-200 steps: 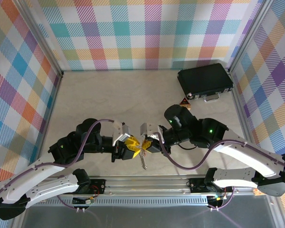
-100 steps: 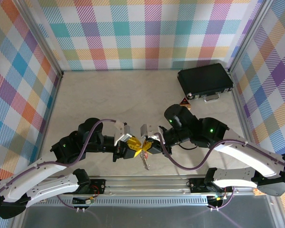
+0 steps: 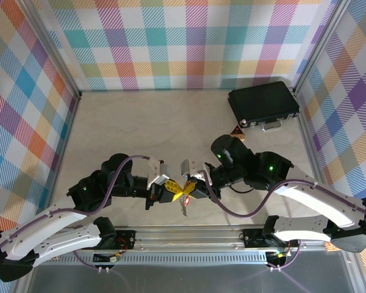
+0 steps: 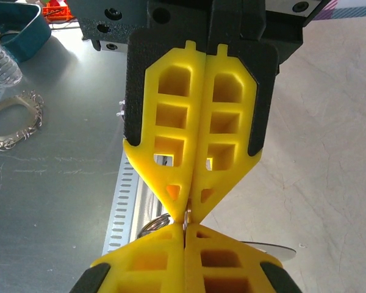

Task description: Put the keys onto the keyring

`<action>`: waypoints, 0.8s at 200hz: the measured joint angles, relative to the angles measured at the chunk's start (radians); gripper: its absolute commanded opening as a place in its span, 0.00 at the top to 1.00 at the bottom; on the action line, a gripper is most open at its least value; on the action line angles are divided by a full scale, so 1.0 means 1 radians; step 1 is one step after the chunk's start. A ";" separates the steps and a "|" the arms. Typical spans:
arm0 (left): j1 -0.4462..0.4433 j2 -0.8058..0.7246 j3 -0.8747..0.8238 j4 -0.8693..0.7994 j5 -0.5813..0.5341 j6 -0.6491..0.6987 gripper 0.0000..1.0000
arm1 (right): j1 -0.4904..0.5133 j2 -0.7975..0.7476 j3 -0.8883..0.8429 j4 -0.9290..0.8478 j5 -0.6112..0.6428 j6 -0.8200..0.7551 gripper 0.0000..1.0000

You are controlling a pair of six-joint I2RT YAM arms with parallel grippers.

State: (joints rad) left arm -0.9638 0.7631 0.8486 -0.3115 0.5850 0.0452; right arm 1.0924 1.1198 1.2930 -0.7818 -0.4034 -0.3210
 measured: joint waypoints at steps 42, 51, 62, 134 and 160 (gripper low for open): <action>-0.003 -0.053 -0.065 0.105 -0.023 -0.027 1.00 | 0.002 -0.048 -0.059 0.105 -0.007 0.072 0.66; -0.003 -0.068 -0.082 0.135 -0.023 -0.035 1.00 | 0.002 -0.066 -0.083 0.144 -0.007 0.090 0.64; -0.003 -0.087 -0.101 0.175 -0.023 -0.051 1.00 | 0.002 -0.095 -0.122 0.195 -0.006 0.125 0.63; -0.003 -0.119 -0.156 0.389 0.028 -0.127 1.00 | 0.002 -0.209 -0.269 0.430 -0.032 0.279 0.61; -0.003 -0.120 -0.166 0.424 0.036 -0.137 1.00 | 0.002 -0.234 -0.269 0.468 -0.066 0.297 0.58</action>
State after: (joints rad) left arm -0.9665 0.6434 0.6827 0.1127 0.6212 -0.0914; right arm 1.0943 0.8860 1.0245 -0.3138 -0.4698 -0.0238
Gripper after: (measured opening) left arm 0.060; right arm 0.418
